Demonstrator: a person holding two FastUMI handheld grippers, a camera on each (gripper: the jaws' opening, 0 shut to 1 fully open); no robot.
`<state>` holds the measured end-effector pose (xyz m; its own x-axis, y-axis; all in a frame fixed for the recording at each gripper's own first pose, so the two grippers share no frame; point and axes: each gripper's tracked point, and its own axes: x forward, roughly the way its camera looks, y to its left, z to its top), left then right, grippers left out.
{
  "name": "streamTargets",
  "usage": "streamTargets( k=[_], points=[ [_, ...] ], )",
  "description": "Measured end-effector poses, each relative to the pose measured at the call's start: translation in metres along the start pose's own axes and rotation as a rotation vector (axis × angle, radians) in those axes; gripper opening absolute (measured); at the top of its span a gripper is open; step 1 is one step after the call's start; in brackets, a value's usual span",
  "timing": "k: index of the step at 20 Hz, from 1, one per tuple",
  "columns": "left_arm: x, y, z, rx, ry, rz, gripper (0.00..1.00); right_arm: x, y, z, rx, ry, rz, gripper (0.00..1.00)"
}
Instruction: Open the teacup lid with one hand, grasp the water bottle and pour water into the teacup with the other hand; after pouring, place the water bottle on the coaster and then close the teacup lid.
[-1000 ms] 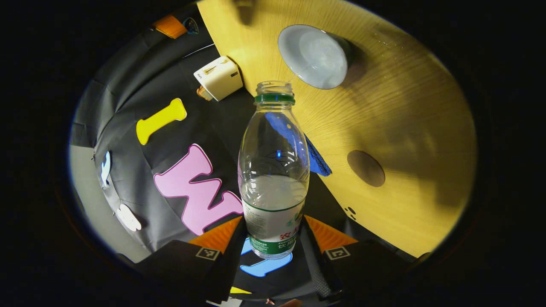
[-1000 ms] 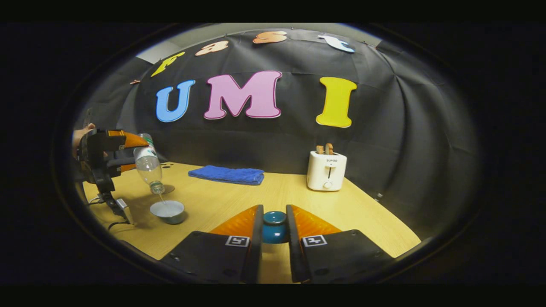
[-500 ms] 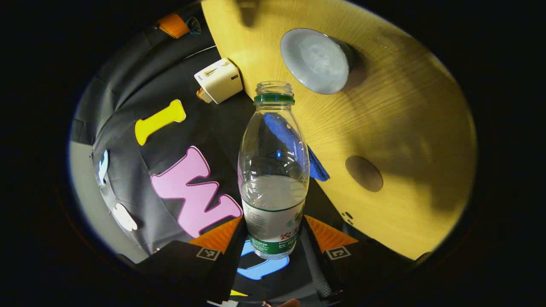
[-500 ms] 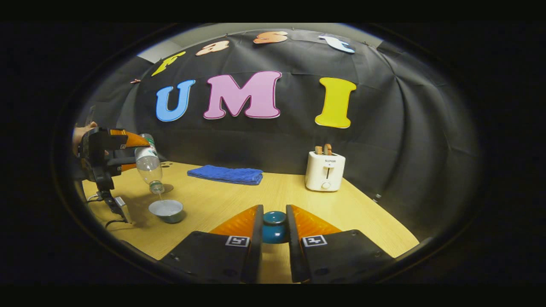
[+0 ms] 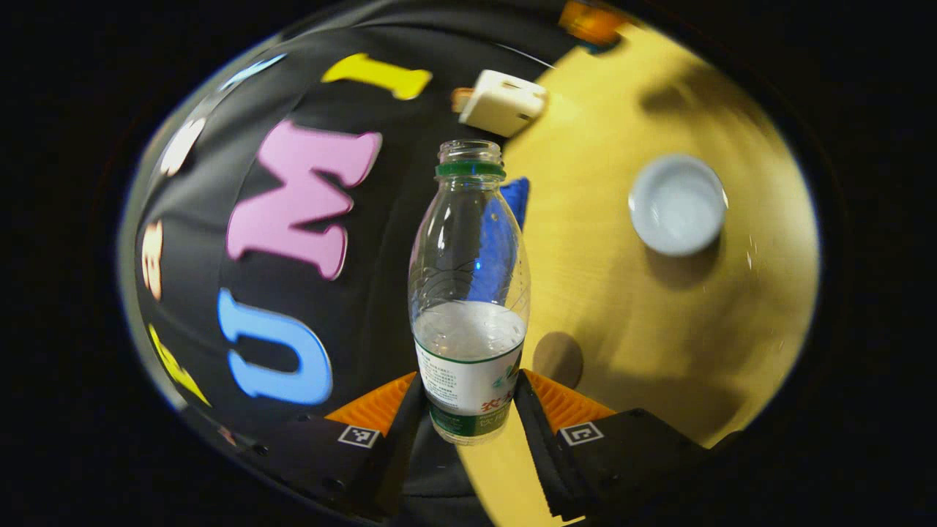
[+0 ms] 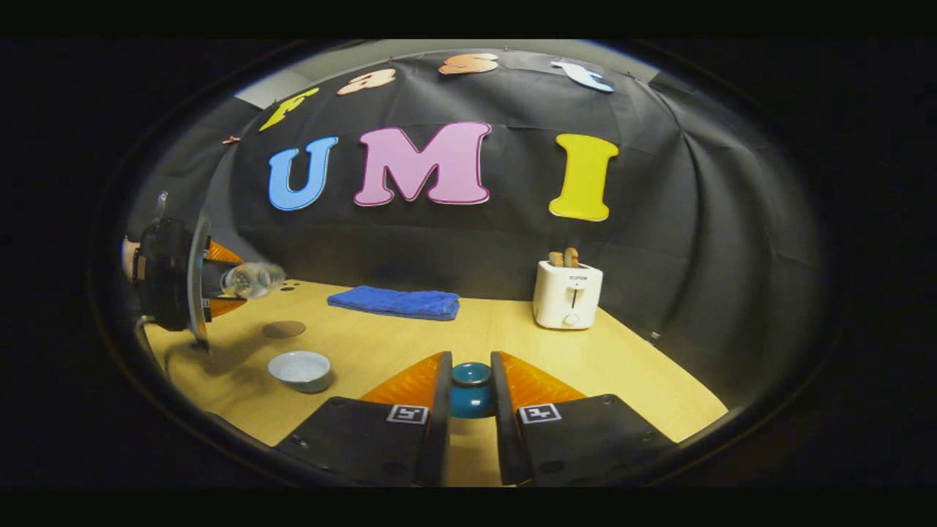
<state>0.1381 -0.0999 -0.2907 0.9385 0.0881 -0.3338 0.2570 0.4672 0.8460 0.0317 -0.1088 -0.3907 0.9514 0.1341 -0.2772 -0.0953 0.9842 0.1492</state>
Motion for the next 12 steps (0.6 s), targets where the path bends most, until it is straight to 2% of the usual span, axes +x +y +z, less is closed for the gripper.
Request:
streamTargets(
  k=[1, 2, 4, 7, 9, 10, 12],
  points=[
    [0.002, -0.003, 0.005, -0.130, -0.026, -0.017, 0.74, 0.002, 0.005, 0.001, 0.002, -0.001, 0.000, 0.30],
    [0.003, -0.003, 0.007, -0.249, -0.050, -0.029, 0.74, 0.003, 0.010, 0.003, 0.002, -0.003, -0.002, 0.26],
    [0.002, -0.009, 0.011, -0.465, -0.092, -0.070, 0.75, 0.004, 0.020, 0.007, 0.002, -0.007, -0.007, 0.26],
    [0.005, -0.014, 0.017, -0.764, -0.132, -0.128, 0.74, 0.006, 0.034, 0.012, 0.000, -0.008, -0.016, 0.35],
    [0.008, -0.021, 0.022, -0.903, -0.162, -0.139, 0.74, 0.006, 0.042, 0.014, -0.006, -0.006, -0.030, 0.35],
    [0.009, -0.027, 0.025, -0.949, -0.173, -0.154, 0.75, 0.006, 0.045, 0.016, -0.008, -0.007, -0.038, 0.30],
    [0.010, -0.037, 0.027, -1.014, -0.190, -0.179, 0.75, 0.007, 0.050, 0.018, -0.012, -0.007, -0.054, 0.30]
  ],
)
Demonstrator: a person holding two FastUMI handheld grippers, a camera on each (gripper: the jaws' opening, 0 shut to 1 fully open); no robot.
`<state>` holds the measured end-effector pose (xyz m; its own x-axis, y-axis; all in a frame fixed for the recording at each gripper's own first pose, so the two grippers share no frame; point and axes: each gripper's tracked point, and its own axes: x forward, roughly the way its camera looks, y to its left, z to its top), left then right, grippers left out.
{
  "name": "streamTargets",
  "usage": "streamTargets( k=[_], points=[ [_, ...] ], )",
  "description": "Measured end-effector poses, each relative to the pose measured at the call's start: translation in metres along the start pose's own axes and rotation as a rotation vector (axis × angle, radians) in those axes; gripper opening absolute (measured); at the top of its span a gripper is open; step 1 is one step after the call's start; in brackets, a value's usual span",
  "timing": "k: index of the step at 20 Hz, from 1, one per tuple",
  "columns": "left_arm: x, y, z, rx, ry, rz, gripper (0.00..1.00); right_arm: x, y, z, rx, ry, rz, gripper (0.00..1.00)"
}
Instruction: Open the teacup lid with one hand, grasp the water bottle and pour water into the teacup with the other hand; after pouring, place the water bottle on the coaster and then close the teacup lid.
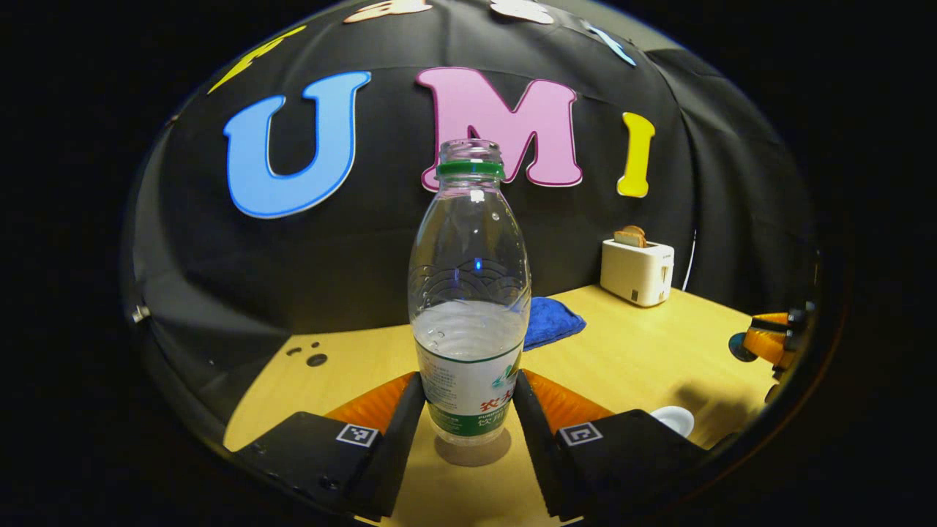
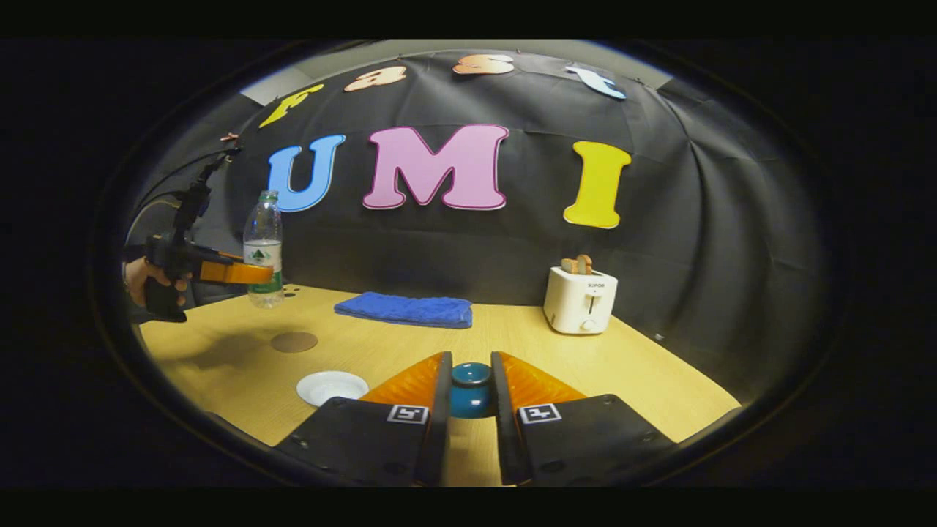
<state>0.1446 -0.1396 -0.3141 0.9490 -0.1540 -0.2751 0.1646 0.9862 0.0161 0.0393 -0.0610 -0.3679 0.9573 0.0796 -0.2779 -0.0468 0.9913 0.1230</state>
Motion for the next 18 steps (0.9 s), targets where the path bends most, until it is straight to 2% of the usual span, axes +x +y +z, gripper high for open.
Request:
streamTargets(
  k=[3, 4, 6, 7, 9, 18],
  points=[
    [0.021, 0.007, -0.020, -0.057, 0.009, 0.005, 0.75, 0.002, 0.008, -0.001, 0.001, 0.006, -0.014, 0.30],
    [0.027, 0.009, -0.029, -0.069, 0.014, 0.009, 0.75, 0.003, 0.010, -0.002, 0.002, 0.009, -0.019, 0.35],
    [0.034, 0.009, -0.042, -0.097, 0.017, 0.015, 0.75, 0.003, 0.015, -0.002, 0.004, 0.014, -0.025, 0.30],
    [0.036, 0.010, -0.047, -0.111, 0.018, 0.020, 0.75, 0.003, 0.018, -0.003, 0.004, 0.016, -0.027, 0.35],
    [0.041, 0.014, -0.058, -0.128, 0.012, 0.032, 0.75, 0.004, 0.022, -0.006, 0.002, 0.021, -0.027, 0.25],
    [0.051, 0.017, -0.084, -0.154, 0.037, 0.034, 0.77, 0.004, 0.031, -0.009, -0.013, 0.034, -0.026, 0.26]
  ],
)
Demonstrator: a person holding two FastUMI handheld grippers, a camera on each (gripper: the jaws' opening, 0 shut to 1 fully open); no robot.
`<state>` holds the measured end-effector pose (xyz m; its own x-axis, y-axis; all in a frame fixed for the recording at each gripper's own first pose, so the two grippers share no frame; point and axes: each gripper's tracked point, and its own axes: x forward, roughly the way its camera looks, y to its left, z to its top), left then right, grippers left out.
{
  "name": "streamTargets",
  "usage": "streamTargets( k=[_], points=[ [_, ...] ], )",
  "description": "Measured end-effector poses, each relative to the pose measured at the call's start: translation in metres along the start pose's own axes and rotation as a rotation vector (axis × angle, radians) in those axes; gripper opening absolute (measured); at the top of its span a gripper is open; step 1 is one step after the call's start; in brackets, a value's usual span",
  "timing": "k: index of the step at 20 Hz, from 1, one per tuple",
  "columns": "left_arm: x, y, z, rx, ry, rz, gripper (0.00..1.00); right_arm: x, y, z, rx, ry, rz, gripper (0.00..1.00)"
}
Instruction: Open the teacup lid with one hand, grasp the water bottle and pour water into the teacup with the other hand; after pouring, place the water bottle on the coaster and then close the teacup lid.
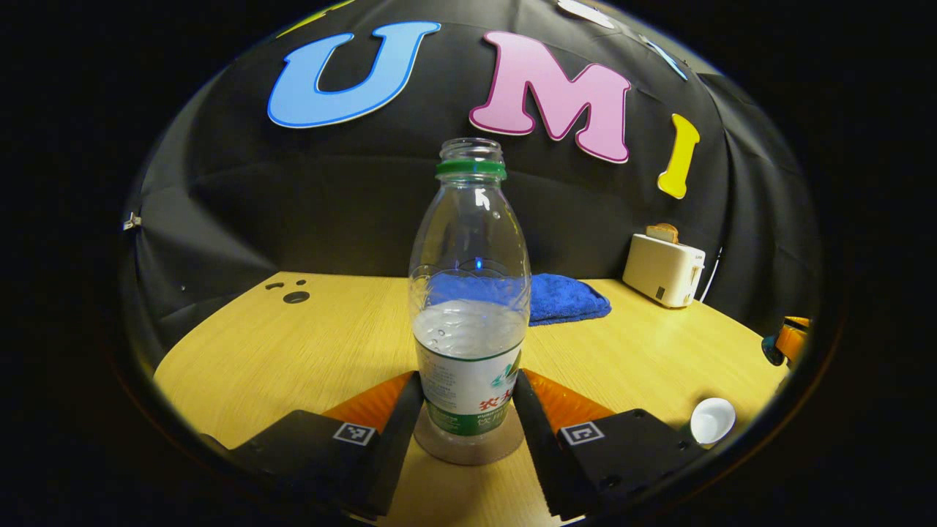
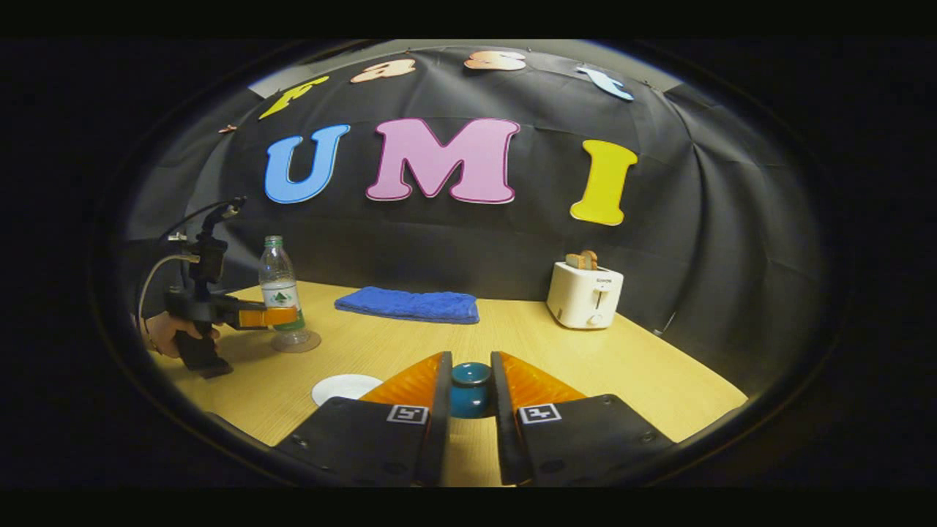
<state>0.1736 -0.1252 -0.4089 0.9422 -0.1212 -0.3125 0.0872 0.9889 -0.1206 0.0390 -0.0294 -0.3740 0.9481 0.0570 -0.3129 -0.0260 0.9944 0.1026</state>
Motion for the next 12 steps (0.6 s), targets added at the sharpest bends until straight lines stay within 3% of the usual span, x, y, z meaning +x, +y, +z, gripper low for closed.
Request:
streamTargets(
  k=[5, 7, 11, 12],
  points=[
    [0.000, -0.007, -0.014, 0.047, 0.044, -0.030, 0.82, -0.001, 0.005, 0.000, 0.006, 0.000, 0.005, 0.25],
    [-0.003, -0.010, -0.017, 0.053, 0.045, -0.037, 0.96, -0.001, 0.008, 0.000, 0.009, -0.001, 0.012, 0.26],
    [-0.016, -0.008, -0.024, 0.059, 0.052, -0.024, 0.96, -0.002, 0.020, 0.007, 0.034, -0.022, 0.045, 0.26],
    [-0.023, -0.005, -0.026, 0.069, 0.053, -0.004, 0.96, -0.002, 0.024, 0.009, 0.046, -0.026, 0.056, 0.35]
  ],
)
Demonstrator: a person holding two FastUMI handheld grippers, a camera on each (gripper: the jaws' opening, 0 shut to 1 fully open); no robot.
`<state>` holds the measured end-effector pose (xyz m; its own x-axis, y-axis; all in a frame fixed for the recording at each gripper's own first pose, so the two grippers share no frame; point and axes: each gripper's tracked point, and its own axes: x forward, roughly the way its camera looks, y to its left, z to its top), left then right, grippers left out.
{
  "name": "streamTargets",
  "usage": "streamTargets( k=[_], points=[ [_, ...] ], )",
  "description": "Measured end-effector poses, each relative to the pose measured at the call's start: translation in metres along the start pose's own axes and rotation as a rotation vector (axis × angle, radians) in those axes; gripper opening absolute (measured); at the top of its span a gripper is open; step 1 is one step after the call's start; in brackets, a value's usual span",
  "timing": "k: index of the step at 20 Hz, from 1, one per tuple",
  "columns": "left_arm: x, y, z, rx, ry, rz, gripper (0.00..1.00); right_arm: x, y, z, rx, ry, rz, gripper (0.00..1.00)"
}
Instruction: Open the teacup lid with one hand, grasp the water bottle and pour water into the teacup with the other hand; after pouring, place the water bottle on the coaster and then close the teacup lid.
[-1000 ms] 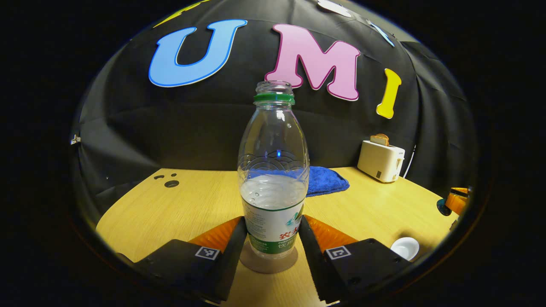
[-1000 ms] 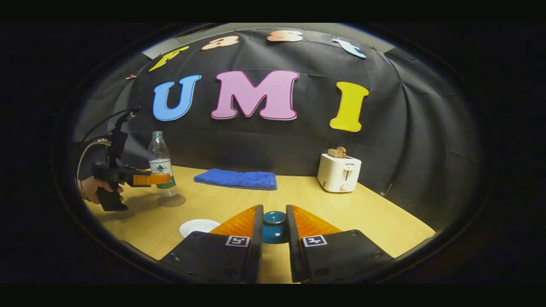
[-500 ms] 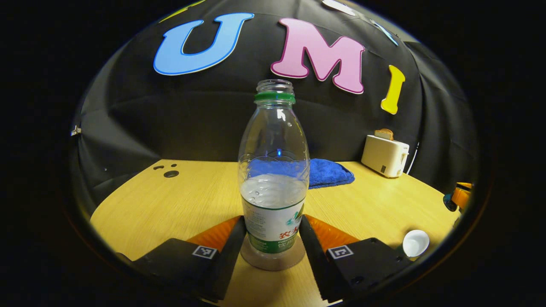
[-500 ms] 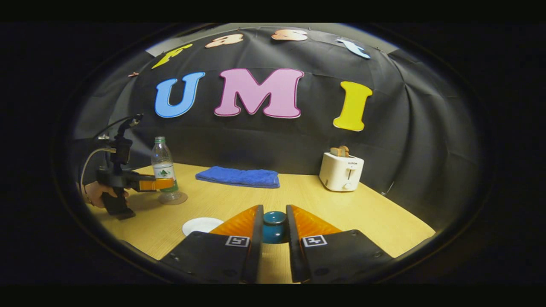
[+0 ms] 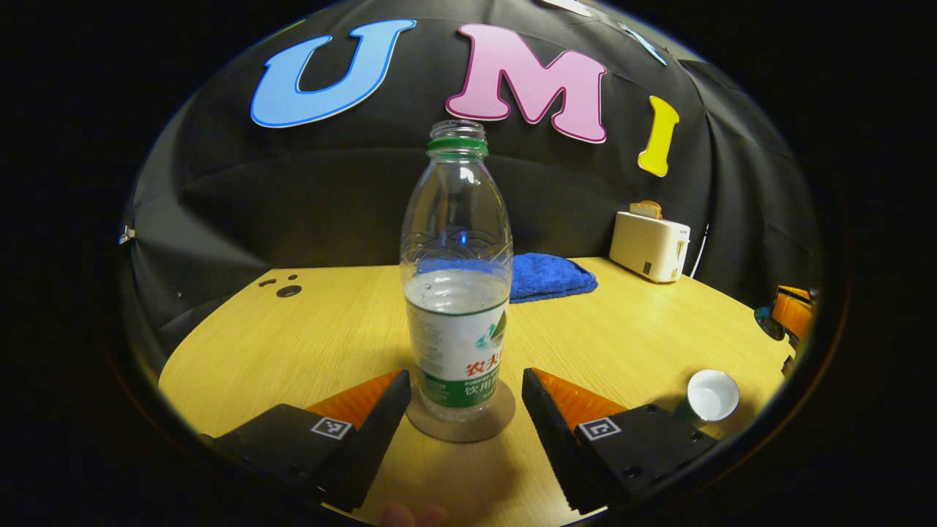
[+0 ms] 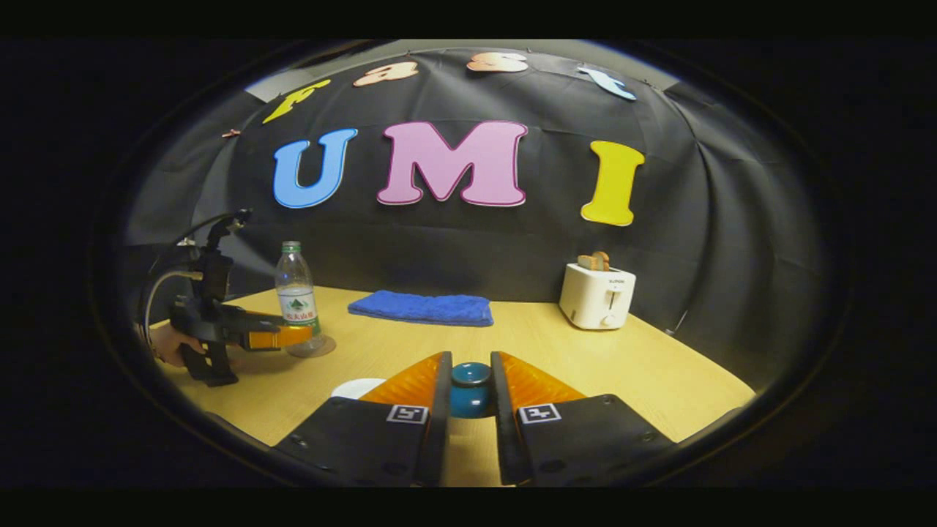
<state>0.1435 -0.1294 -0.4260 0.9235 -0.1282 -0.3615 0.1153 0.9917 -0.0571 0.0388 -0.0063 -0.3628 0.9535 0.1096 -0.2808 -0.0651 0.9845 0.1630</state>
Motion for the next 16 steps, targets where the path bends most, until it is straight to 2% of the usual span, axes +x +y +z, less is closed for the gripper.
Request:
streamTargets(
  k=[1, 2, 6, 7, 9, 10, 14, 15, 16],
  points=[
    [-0.009, 0.002, -0.004, 0.012, 0.001, 0.017, 0.96, 0.001, 0.005, 0.001, 0.010, -0.003, 0.012, 0.35],
    [-0.019, 0.003, -0.007, 0.017, 0.005, 0.025, 0.96, 0.002, 0.011, 0.002, 0.017, -0.005, 0.024, 0.30],
    [-0.063, -0.001, -0.026, -0.032, 0.032, 0.053, 0.96, 0.008, 0.037, -0.001, 0.014, -0.002, 0.096, 0.30],
    [-0.074, 0.000, -0.029, -0.048, 0.035, 0.068, 0.96, 0.010, 0.044, -0.004, 0.017, 0.003, 0.112, 0.35],
    [-0.094, 0.002, -0.030, -0.063, 0.024, 0.094, 0.96, 0.013, 0.053, -0.011, 0.030, 0.015, 0.139, 0.35],
    [-0.101, 0.004, -0.028, -0.061, 0.014, 0.112, 0.96, 0.013, 0.057, -0.017, 0.038, 0.025, 0.151, 0.30],
    [-0.120, 0.001, -0.019, -0.088, -0.006, 0.127, 0.96, 0.017, 0.074, -0.035, 0.044, 0.062, 0.192, 0.30],
    [-0.121, -0.002, -0.019, -0.100, -0.003, 0.120, 0.96, 0.018, 0.077, -0.038, 0.043, 0.068, 0.199, 0.26],
    [-0.123, -0.001, -0.020, -0.103, 0.000, 0.121, 0.96, 0.018, 0.079, -0.041, 0.044, 0.073, 0.205, 0.31]
  ],
)
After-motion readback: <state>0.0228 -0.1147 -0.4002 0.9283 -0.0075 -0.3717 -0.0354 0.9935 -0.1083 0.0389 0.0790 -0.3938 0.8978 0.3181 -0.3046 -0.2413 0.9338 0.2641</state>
